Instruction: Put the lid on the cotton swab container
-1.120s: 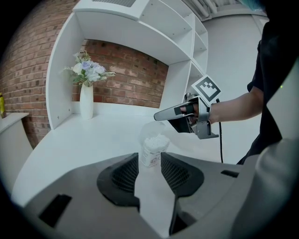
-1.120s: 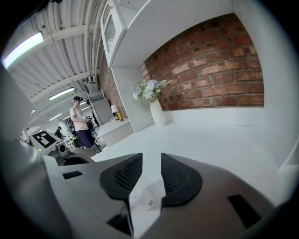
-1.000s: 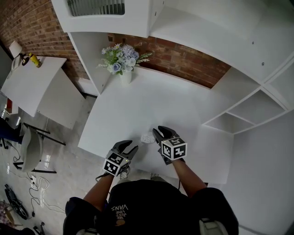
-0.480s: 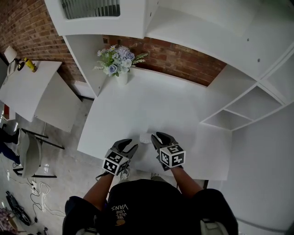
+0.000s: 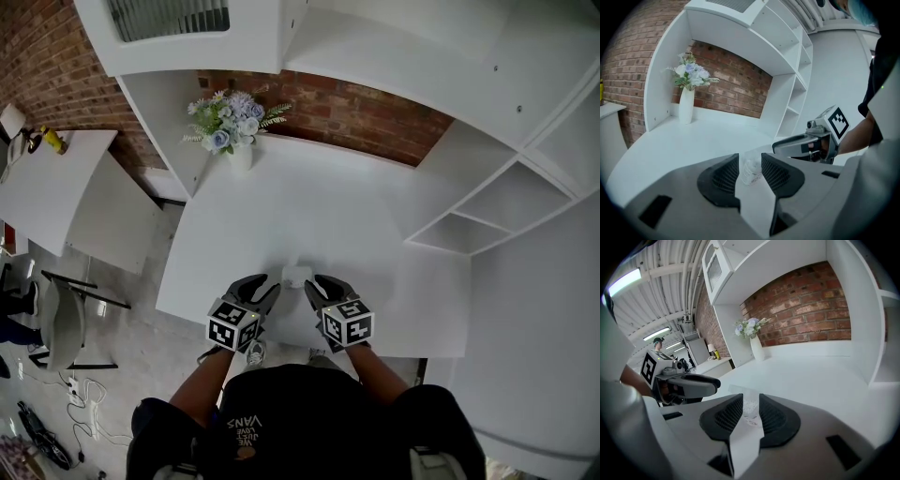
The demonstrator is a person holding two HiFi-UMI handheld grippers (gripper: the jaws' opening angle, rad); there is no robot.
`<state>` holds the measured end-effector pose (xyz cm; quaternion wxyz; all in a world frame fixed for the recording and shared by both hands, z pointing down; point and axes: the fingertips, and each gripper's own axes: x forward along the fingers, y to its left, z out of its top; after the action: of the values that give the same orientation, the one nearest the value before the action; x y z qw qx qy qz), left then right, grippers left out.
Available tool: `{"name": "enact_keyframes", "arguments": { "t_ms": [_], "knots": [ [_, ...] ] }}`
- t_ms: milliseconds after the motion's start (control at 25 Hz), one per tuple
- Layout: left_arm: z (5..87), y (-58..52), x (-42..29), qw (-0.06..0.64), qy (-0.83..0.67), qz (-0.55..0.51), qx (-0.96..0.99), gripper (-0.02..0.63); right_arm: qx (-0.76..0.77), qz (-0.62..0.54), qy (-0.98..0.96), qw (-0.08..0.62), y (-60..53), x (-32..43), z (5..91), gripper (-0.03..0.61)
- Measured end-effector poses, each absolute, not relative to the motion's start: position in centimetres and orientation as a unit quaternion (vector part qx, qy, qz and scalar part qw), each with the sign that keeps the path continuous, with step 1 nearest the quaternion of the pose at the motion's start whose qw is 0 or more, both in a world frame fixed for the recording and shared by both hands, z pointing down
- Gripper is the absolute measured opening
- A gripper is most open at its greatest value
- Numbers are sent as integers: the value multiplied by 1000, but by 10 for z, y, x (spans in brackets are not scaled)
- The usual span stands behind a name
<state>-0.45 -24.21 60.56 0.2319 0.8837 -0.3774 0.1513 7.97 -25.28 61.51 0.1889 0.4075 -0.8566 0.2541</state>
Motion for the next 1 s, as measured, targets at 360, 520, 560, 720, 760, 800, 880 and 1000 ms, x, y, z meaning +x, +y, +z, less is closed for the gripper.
{"name": "enact_keyframes", "arguments": {
  "t_ms": [360,520,560,720,760,800,880,1000],
  "knots": [
    [594,-260,-4,235,-385,125,884,130,419,248,-858,165,-265,87,601,98],
    [591,-268,-5,240,-390,117,881,130,424,246,-858,154,-274,87,595,94],
    [590,-270,-4,241,-391,116,881,130,424,247,-858,153,-276,87,594,94],
    [587,-280,0,245,-392,110,880,130,425,247,-857,153,-284,86,593,92],
    [587,-282,1,245,-392,109,880,130,425,247,-857,152,-285,86,593,92],
    [587,-283,2,245,-391,109,881,130,425,248,-857,153,-287,85,594,91],
    [587,-286,5,245,-388,112,881,130,425,250,-856,156,-288,85,596,91],
    [593,-288,9,246,-385,124,881,130,422,252,-855,163,-288,86,601,91]
  ]
}}
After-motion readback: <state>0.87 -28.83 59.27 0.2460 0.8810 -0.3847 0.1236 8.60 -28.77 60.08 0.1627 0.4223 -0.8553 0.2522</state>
